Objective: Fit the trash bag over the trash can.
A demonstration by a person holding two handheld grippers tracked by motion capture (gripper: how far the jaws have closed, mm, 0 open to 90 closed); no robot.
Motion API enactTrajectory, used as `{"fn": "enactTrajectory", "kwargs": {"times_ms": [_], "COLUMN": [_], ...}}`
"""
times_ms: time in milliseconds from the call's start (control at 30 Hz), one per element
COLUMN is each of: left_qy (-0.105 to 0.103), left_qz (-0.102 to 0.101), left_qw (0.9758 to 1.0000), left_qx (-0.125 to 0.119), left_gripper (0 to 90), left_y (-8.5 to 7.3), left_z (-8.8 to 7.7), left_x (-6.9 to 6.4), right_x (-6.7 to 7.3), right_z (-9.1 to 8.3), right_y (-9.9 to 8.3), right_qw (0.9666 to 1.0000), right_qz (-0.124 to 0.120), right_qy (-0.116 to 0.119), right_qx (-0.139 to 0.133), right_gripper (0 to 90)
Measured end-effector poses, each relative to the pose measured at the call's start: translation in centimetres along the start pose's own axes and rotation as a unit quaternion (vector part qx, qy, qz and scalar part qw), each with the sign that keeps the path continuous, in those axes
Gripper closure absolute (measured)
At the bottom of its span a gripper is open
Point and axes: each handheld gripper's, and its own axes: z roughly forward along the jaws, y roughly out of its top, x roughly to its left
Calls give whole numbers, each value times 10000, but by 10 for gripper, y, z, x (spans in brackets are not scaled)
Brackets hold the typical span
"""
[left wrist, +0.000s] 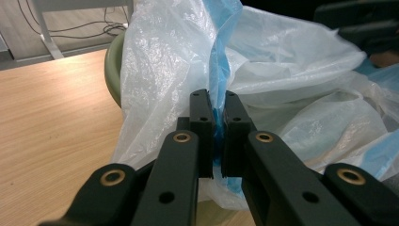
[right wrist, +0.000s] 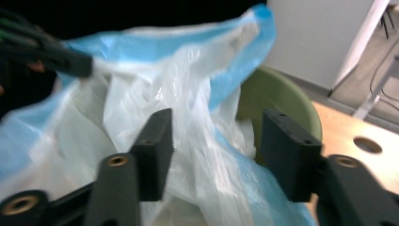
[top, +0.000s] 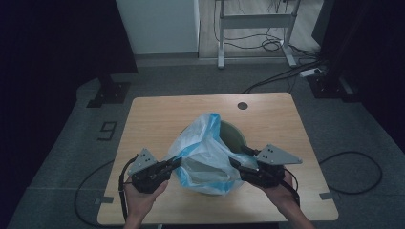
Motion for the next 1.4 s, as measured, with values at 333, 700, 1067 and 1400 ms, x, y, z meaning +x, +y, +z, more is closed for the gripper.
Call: {"fn": "enactTrajectory", "kwargs": {"times_ms": [333,700,1067,1400], "left_qy": [147,423,234,59], "left_qz": [-77,-219,-785,-1065], "left_qw": [9997,9984,9965,9943], "left_qx": [-187,-306,-145,-31], "left_gripper": [862,863,862,860], "left_y": [-3,3,-10,-24], "left_z": [-3,-8,8,14], "left_x": [3,23,50,63], "right_x": [-7,-38,-80,-94], "right_z": [-2,-1,24,43], "right_y": [-5,4,-25,-60], "right_qw": [9993,9877,9792,9726], "right_qz": [26,518,1510,2129], "right_qy": [-369,-1339,-1336,-927], "right_qx": [49,-615,-224,139], "right_gripper": [851,856,846,861]}}
